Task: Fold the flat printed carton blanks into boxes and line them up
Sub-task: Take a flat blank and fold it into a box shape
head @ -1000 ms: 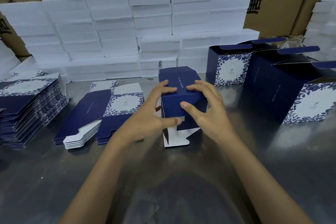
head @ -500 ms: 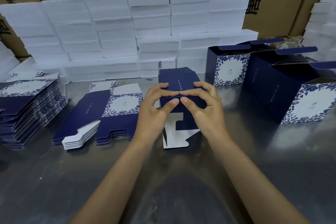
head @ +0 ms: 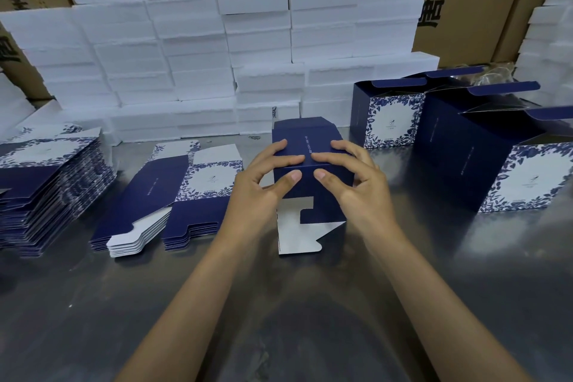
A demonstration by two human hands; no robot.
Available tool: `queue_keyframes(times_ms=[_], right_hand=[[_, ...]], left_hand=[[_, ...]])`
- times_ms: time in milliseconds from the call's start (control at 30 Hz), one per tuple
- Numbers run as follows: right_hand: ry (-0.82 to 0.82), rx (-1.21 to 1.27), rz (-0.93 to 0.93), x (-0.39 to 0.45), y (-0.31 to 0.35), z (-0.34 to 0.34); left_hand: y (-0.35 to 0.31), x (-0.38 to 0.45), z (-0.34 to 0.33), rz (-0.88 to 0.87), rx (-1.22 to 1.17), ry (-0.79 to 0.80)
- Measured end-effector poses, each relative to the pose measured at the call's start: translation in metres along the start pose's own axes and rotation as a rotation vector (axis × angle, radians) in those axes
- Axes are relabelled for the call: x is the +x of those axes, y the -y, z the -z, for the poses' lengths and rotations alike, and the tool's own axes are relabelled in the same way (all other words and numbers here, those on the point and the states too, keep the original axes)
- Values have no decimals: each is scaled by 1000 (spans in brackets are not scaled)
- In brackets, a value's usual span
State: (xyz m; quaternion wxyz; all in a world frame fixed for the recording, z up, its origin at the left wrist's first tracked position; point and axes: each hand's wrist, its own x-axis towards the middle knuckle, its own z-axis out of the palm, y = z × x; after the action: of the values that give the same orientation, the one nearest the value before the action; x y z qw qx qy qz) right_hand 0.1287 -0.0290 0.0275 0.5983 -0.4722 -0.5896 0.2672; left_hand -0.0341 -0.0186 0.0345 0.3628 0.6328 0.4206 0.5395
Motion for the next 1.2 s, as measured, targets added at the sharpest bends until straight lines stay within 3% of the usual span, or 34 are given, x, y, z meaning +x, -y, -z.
queue_keyframes(times_ms=[233, 367, 467, 533, 633, 733, 867, 933, 967, 1033, 1100, 1200], right_hand=[[15, -1, -3, 4, -7, 5], [12, 342, -294, 5, -18, 15], [-46, 309, -552, 11, -29, 24], [4, 353, -609, 11, -30, 24], [16, 435, -480, 10, -20, 24], [2, 436, -327, 9, -5, 25], [77, 275, -156, 3, 3, 27], [150, 131, -87, 1, 3, 26], [174, 57, -51, 0, 2, 25], [198, -57, 8, -3, 1, 20], [218, -105, 34, -5, 0, 14], [220, -123, 33, -5, 0, 12]], left_hand=[[-2, -1, -2, -44, 41, -35], [1, 0, 1, -25, 31, -101], [4, 1, 1, -31, -30, -186], [7, 2, -1, 37, -96, -211], [13, 0, -9, 239, -197, -182], [20, -2, -16, 397, -121, -63], [17, -5, -11, 719, 90, 342], [8, -6, -4, 790, 236, 528], [3, -5, 0, 778, 332, 538], [-4, -2, 7, 660, 560, 303], [-9, -2, 12, 437, 727, -84], [-9, -5, 10, 117, 707, -405]])
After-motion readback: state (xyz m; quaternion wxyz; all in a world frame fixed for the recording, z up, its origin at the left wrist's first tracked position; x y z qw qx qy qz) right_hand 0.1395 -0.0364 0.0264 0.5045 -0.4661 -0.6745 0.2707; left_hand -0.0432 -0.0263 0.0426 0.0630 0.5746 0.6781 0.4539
